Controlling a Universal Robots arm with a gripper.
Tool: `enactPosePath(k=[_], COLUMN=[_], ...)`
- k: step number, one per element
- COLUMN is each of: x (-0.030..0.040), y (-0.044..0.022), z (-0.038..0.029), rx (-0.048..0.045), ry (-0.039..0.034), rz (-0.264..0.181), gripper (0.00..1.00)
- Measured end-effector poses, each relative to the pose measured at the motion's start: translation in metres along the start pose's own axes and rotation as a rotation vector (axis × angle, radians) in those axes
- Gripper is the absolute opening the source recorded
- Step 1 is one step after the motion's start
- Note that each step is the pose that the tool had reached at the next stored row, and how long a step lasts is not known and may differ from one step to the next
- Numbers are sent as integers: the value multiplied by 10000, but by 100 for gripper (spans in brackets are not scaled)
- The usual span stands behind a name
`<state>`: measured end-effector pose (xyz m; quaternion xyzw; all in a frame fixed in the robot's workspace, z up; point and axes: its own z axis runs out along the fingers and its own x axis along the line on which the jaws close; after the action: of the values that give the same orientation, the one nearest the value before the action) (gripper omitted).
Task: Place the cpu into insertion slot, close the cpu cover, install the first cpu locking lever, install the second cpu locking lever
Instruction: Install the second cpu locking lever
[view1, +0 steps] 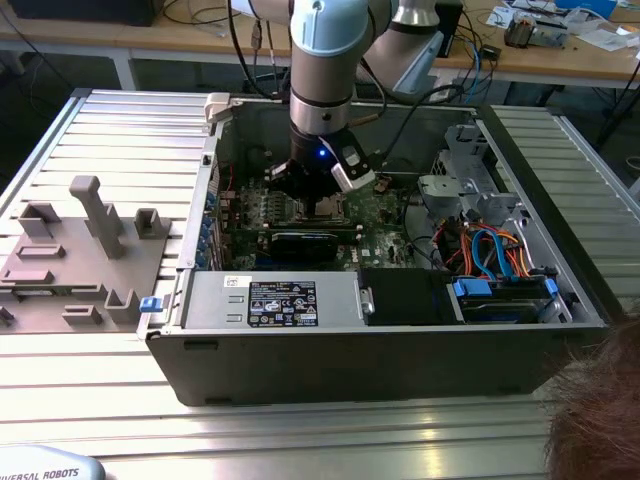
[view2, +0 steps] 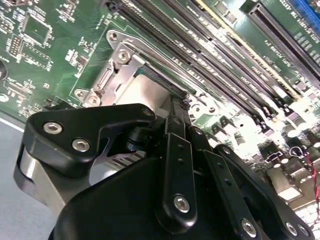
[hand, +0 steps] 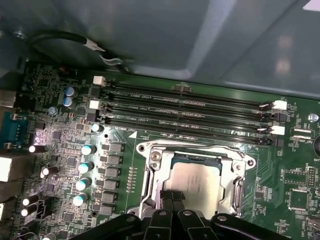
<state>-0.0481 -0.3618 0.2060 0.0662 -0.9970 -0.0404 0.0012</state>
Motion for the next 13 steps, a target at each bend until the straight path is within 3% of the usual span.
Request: enactPosePath(k=[13], x=[-144], y=[91], z=[1], rx=[44], ry=[57], rz=[5], gripper=[11])
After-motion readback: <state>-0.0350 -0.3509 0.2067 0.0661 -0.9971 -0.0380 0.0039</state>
